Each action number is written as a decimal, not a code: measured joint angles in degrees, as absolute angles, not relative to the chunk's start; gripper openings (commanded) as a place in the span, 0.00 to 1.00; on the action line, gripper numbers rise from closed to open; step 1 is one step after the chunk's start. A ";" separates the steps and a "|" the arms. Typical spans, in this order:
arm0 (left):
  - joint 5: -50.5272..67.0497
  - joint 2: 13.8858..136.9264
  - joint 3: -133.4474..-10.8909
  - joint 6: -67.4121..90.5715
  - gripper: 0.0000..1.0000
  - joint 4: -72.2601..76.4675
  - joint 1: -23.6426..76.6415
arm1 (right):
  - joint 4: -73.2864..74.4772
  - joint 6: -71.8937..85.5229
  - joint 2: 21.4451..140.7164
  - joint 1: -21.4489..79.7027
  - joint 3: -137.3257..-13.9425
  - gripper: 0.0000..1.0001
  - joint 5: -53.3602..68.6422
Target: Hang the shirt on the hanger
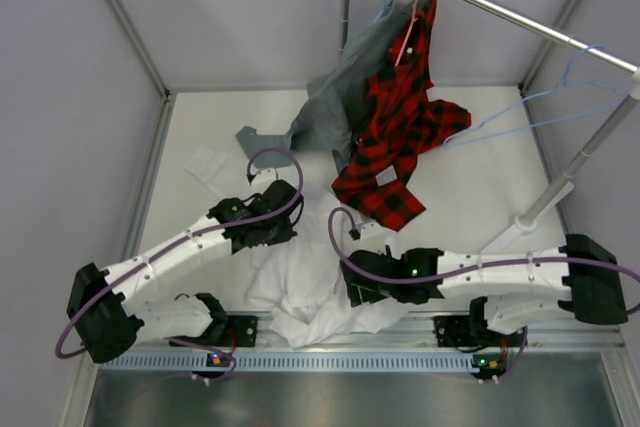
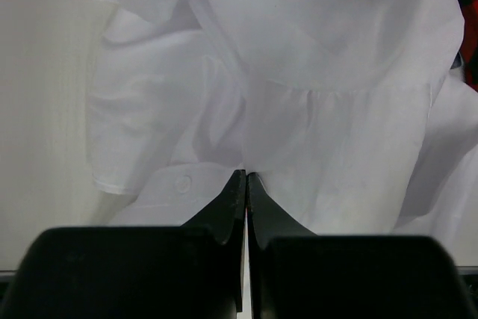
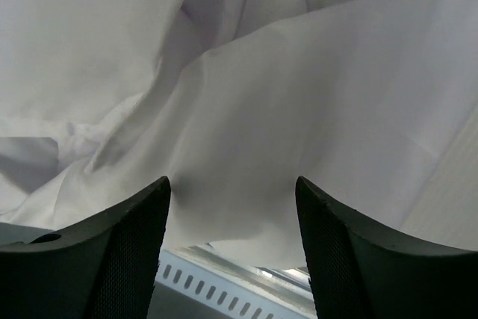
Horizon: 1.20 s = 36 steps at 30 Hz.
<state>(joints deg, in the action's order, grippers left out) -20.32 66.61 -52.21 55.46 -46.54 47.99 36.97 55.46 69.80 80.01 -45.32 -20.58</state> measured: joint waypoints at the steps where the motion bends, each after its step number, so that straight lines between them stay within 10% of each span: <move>1: -20.34 66.50 -52.07 55.66 0.00 -46.81 47.53 | 36.45 55.16 71.90 79.66 -45.91 0.65 -20.58; 3: -20.25 66.46 -51.66 56.12 0.00 -47.09 47.51 | 35.31 54.98 75.81 79.20 -47.42 0.64 -20.25; 5: -20.29 66.22 -50.81 56.73 0.00 -47.18 47.51 | 34.00 54.63 80.20 78.81 -49.32 0.11 -19.44; 7: -20.38 65.73 -50.02 57.14 0.00 -47.40 47.51 | 31.97 55.35 82.87 78.67 -49.65 0.00 -18.74; 32: -20.71 48.49 -39.46 71.40 0.07 -57.47 31.20 | 66.83 74.43 39.13 68.71 -42.65 0.00 -31.31; 33: -20.69 45.60 -38.96 72.90 0.22 -57.93 31.20 | 68.03 75.48 37.54 69.76 -42.65 0.03 -30.92; 35: -20.36 41.41 -37.98 74.67 0.45 -58.67 31.20 | 69.14 76.75 35.09 70.50 -42.68 0.49 -30.17; 36: -20.16 39.31 -37.50 75.29 0.77 -59.24 31.20 | 69.84 77.19 34.04 70.54 -42.89 0.62 -29.82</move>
